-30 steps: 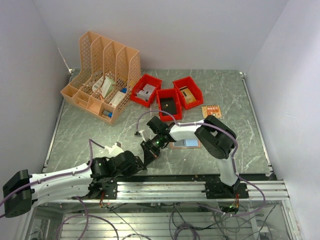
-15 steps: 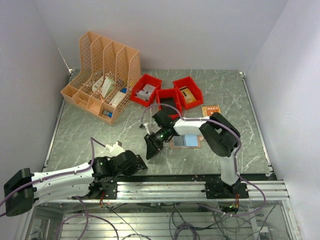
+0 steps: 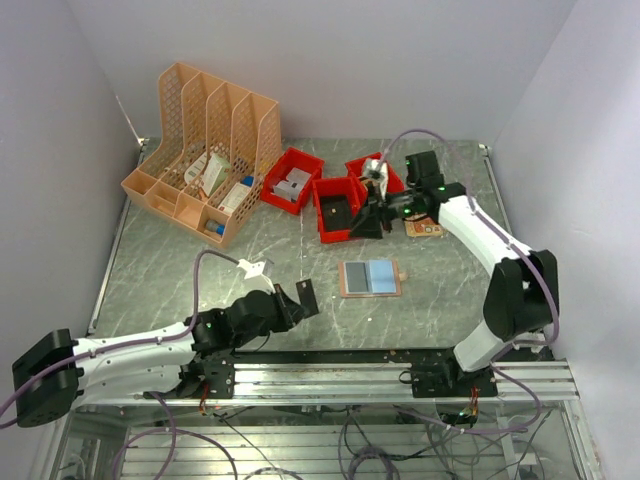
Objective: Put the credit cards into the card holder
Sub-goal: Pick up the credit card from the center of the board.
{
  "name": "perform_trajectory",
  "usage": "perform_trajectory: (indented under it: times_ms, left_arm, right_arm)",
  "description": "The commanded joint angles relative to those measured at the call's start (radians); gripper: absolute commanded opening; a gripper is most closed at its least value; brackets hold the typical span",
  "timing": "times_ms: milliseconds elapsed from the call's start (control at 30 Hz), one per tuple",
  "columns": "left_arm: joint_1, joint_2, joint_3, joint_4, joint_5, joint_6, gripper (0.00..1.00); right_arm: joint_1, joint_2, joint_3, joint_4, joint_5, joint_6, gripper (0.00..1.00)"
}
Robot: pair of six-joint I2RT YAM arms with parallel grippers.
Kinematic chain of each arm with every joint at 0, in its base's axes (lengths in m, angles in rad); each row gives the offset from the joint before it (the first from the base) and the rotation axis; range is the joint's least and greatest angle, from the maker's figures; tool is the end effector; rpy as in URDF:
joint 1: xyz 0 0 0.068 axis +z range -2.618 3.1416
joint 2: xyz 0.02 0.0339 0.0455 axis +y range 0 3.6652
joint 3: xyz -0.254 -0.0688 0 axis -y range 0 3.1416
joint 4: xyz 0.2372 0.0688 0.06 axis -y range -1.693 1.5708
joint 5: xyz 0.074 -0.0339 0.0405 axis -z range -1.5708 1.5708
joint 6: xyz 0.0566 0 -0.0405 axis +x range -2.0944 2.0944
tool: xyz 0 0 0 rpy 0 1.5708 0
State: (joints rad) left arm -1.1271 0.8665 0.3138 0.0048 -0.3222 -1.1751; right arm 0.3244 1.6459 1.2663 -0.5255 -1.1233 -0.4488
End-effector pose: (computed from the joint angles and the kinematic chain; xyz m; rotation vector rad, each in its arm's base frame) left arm 0.1011 -0.1711 0.1671 -0.2600 2.2516 -1.0075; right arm 0.3083 0.1575 0.2572 -1.2240 1.7860 1.2833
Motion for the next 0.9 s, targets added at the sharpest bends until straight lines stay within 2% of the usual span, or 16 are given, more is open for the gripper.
perform_trajectory:
  times_ms: [0, 67, 133, 267, 333, 533, 767, 867]
  left_arm:
    - [0.019, 0.031, -0.050, 0.450, 0.060, 0.331, 0.07]
    - [0.053, 0.070, -0.054, 0.588, 0.154, 0.427, 0.07]
    - [0.109, 0.121, -0.033, 0.657, 0.279, 0.496, 0.07]
    - [0.223, 0.280, 0.003, 0.813, 0.516, 0.557, 0.07]
    - [0.264, 0.360, 0.031, 0.902, 0.620, 0.562, 0.07]
    - [0.289, 0.567, 0.192, 0.988, 0.809, 0.579, 0.07]
    - [0.293, 0.737, 0.276, 1.130, 0.937, 0.501, 0.07]
    - [0.293, 0.754, 0.289, 1.137, 0.964, 0.496, 0.07]
  right_arm:
    - [-0.083, -0.066, -0.018, -0.085, -0.096, -0.130, 0.44]
    - [-0.101, -0.083, -0.025, -0.122, -0.111, -0.148, 0.48]
    - [-0.112, -0.097, -0.030, -0.182, -0.126, -0.181, 0.50]
    - [-0.166, -0.126, -0.059, -0.248, -0.187, -0.190, 0.59]
    - [-0.190, -0.147, -0.093, -0.219, -0.180, -0.160, 0.65]
    - [-0.200, -0.207, -0.236, -0.042, -0.167, -0.036, 0.77]
    - [-0.207, -0.182, -0.233, -0.054, -0.184, -0.047, 0.76]
    - [-0.215, -0.197, -0.257, 0.008, -0.224, 0.019, 0.71]
